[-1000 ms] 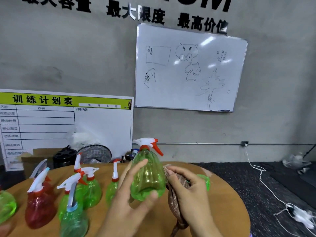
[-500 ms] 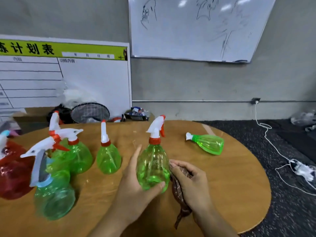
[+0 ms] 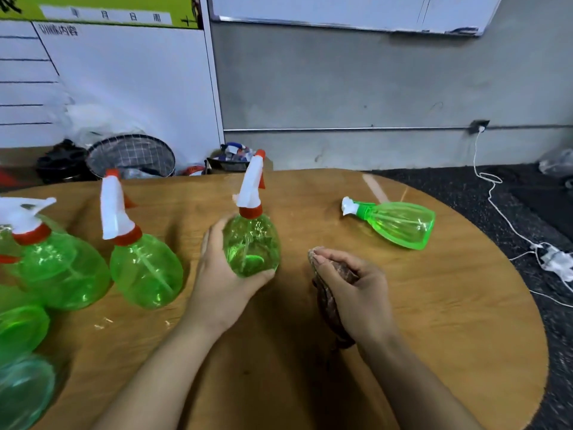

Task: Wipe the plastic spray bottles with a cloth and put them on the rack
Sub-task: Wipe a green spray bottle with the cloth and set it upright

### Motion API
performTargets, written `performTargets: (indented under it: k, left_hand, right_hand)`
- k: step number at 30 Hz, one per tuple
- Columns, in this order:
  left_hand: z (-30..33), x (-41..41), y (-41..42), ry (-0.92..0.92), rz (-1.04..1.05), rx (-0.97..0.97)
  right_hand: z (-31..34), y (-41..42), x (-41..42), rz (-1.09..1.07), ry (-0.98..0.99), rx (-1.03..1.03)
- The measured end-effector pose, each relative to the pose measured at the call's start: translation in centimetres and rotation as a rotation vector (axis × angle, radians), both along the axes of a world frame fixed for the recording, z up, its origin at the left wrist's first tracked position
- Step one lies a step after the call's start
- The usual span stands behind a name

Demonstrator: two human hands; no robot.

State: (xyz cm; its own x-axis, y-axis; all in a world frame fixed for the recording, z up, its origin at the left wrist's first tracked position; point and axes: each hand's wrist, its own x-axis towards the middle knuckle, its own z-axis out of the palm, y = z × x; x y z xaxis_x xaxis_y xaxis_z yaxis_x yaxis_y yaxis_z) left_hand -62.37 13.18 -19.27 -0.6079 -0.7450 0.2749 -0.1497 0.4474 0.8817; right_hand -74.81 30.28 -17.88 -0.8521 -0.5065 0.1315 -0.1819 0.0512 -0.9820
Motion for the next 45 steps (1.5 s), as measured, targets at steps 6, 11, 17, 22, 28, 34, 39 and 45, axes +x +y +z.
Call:
performTargets:
  k: [6,11,17,22,28,34,39,45]
  left_hand:
    - [-0.8,-0.5,0.0,-0.034,0.023,0.007]
    - [0.0,0.9,0.8,-0.042,0.050,0.070]
    - [2.4,3.8,4.3,-0.001,0.152,0.075]
    - [3.6,3.1,9.2,0.002,0.087,0.047]
    - [3.8,-2.5,13.3,-0.046,-0.114,0.180]
    - [4.7,-10.9,15.3,-0.170,-0.271,0.346]
    - [3.8,-16.0,15.6,-0.253,-0.315,0.361]
    - [1.9,-20.6,14.2,-0.246,-0.278,0.314]
  right_hand:
    - [0.5,0.0,-0.5,0.017,0.014,0.013]
    - [2.6,1.5,0.1,0.010,-0.012,-0.027]
    - [5.6,4.8,1.0,0.009,-0.002,-0.144]
    - [6.6,8.8,0.6,-0.039,0.045,-0.176]
    - [5.8,12.8,-4.5,-0.157,0.106,-0.061]
    - [4.8,12.3,-15.7,-0.388,0.148,0.033]
    - [2.1,8.7,-22.8,-0.401,-0.093,-0.037]
    - [1.1,7.6,-24.6,-0.127,-0.304,0.120]
